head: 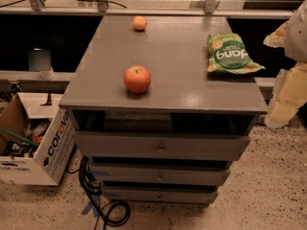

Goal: Pick apple

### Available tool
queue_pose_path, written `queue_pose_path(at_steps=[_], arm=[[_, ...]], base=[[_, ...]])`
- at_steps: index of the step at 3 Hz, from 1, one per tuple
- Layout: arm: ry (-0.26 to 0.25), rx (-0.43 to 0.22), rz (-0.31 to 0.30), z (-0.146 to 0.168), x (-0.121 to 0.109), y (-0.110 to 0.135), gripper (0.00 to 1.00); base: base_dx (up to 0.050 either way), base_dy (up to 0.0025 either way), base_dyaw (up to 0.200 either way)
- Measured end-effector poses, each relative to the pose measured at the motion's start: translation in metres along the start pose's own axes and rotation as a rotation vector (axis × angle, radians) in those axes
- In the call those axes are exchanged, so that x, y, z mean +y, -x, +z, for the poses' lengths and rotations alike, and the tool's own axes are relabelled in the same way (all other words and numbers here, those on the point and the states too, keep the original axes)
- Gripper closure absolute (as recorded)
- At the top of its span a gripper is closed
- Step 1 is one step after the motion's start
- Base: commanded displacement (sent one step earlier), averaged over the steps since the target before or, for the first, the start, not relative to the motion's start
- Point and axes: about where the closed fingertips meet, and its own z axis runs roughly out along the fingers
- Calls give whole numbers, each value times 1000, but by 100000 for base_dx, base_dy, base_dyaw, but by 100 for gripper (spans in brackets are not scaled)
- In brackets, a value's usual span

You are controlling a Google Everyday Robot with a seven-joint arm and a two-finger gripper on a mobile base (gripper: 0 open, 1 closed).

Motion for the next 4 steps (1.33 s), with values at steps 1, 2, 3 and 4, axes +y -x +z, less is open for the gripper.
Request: queue_pose_path(at_steps=[1, 2, 3, 4], arm=[[0, 0, 0, 0, 0, 0, 0], [0, 0, 0, 0, 0, 0, 0], [0, 0, 0, 0, 0, 0, 0], [8, -48, -18, 5, -7, 3, 0]], base=[[9900, 0, 3], [9901, 0, 9], [0, 0, 0], [0, 0, 0]])
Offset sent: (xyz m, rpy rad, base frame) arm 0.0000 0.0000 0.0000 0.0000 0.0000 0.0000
